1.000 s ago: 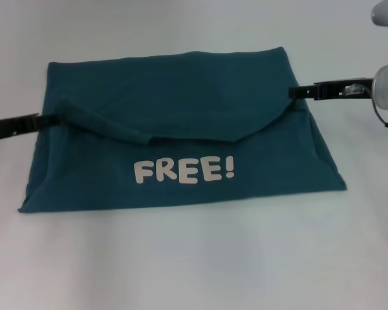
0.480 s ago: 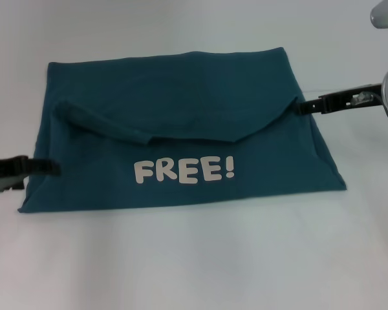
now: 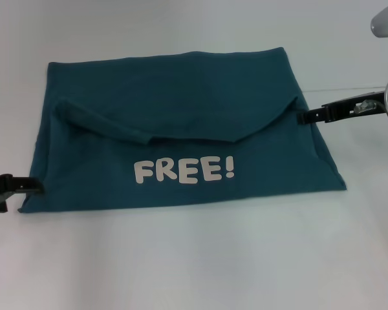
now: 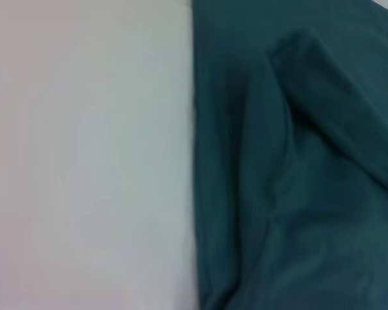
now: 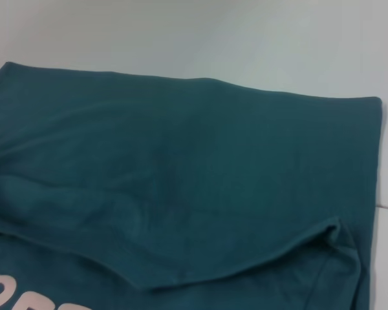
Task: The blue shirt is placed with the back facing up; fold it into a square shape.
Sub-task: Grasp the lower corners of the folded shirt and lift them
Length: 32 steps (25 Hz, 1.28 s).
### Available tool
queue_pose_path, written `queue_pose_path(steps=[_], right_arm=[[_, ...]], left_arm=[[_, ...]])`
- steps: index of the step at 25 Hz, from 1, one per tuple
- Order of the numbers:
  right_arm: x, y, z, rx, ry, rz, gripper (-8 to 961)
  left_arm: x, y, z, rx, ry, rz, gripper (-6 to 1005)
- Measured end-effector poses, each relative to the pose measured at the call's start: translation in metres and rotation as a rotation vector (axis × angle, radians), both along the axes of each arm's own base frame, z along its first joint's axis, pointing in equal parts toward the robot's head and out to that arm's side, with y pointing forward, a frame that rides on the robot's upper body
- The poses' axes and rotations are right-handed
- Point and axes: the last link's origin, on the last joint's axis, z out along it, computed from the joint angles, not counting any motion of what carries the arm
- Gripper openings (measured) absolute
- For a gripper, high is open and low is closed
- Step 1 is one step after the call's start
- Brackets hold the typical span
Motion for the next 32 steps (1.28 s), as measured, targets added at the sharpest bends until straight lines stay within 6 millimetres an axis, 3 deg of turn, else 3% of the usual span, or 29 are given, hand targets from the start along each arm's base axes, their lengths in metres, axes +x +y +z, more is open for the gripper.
queue_pose_path(steps=[9, 32], right_arm=[[0.0, 0.0, -0.003, -0.006, -0.005, 0.002, 920], [-0.005, 0.001, -0.006, -0.009, -0.003, 0.015, 916]], left_arm=[[-0.012, 0.0, -0.009, 0.019, 0.013, 0.037, 905], [-0.004, 0.013, -0.028, -0.001, 0.005, 0.028, 874]])
